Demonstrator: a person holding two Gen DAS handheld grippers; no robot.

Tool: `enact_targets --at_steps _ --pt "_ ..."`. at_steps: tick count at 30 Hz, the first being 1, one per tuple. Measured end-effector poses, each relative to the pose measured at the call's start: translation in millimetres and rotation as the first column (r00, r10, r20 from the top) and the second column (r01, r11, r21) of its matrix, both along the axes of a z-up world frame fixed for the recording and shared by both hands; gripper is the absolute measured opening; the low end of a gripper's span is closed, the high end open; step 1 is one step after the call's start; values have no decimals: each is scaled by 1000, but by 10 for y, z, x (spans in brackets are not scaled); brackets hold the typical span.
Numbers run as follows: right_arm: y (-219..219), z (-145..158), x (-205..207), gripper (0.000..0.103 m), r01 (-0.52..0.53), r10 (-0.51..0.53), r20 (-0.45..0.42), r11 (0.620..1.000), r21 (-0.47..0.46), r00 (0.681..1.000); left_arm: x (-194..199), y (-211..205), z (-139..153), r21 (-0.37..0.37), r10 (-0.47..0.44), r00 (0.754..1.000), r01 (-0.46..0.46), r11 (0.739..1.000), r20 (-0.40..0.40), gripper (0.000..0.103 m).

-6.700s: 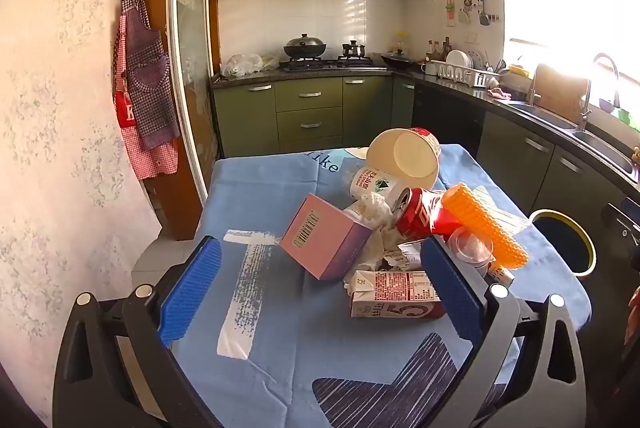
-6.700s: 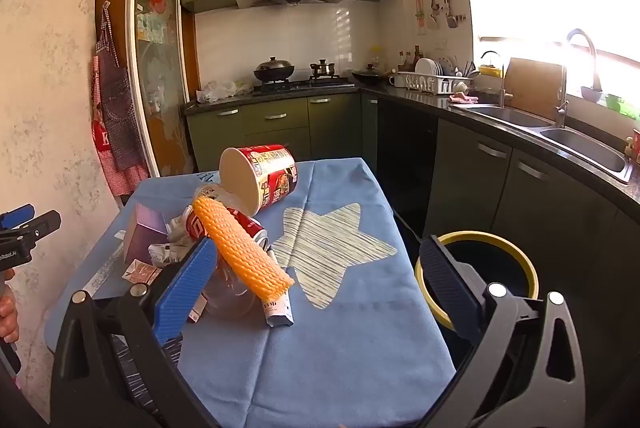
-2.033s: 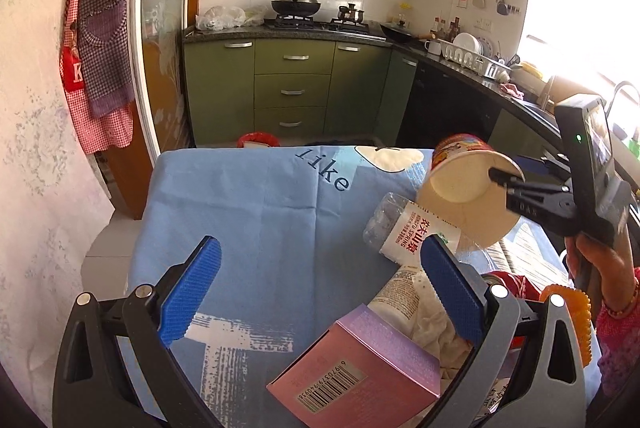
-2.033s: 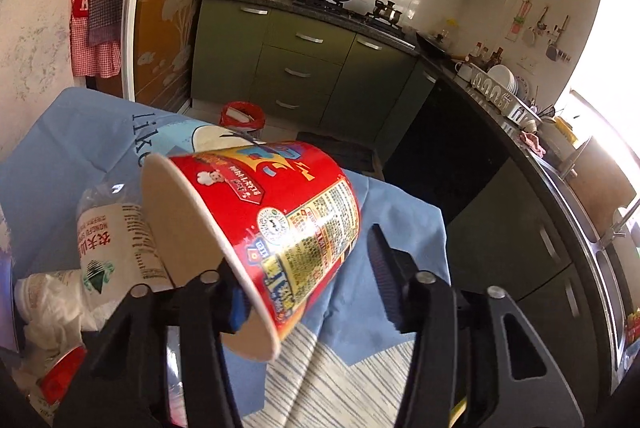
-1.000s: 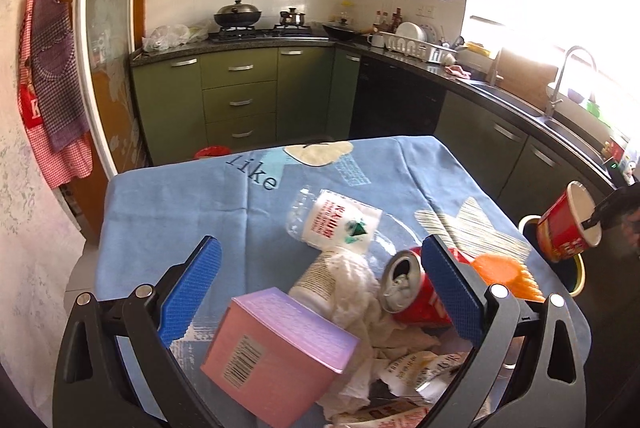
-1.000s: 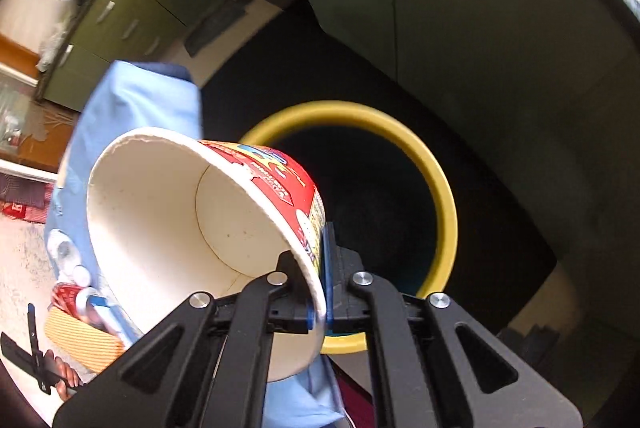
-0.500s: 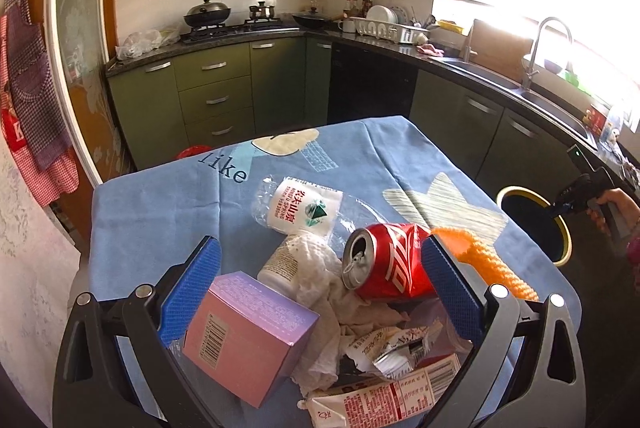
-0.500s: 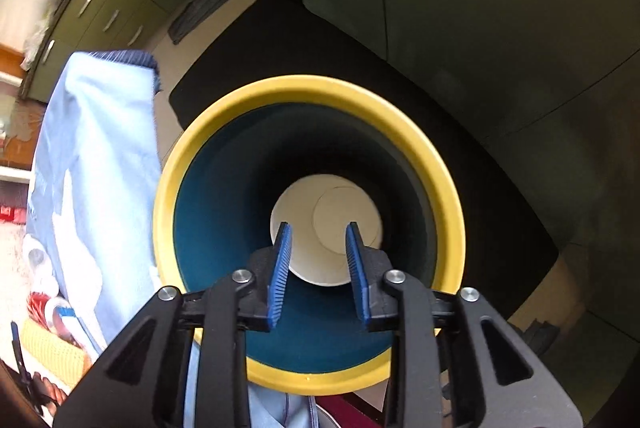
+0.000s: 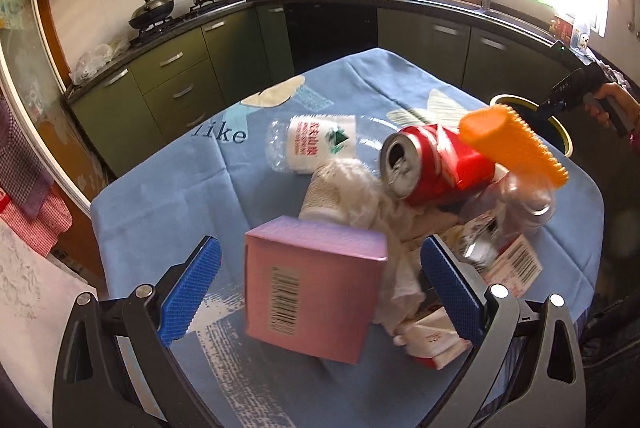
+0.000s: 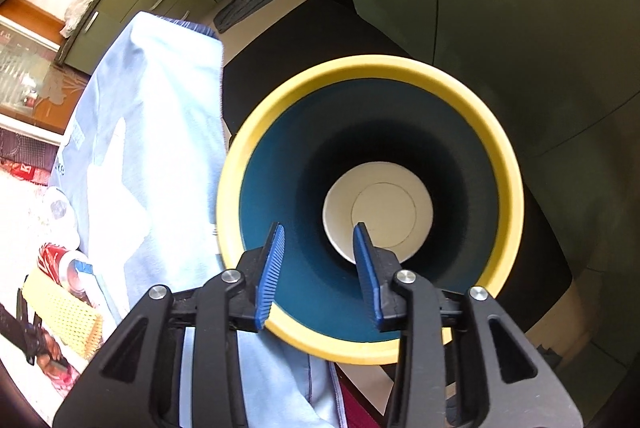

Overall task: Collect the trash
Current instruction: 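Carry the noodle cup over the yellow-rimmed bin and open the right gripper, then grasp the pink box with the left gripper and lift it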

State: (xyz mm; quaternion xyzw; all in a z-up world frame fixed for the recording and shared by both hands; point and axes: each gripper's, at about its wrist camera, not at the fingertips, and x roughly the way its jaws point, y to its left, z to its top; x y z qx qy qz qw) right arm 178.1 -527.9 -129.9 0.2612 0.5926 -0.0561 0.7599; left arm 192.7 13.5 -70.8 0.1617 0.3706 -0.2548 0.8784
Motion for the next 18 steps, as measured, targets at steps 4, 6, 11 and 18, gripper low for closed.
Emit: enact_targets --at_steps 4,6,11,18 --pt "103 21 32 36 -12 12 -7 1000 -7 1000 163 98 -182 -12 -38 998 37 999 -53 98" --pt "155 23 30 36 -18 18 -9 1000 -10 1000 209 113 -259 -12 -51 996 51 999 -73 98" --pt "236 56 42 38 -28 28 -12 999 -20 1000 225 69 -381 -8 -99 991 98 995 -91 98" --pt "289 44 63 39 -39 38 -18 999 -17 999 216 34 -439 -3 -118 987 118 993 -106 84"
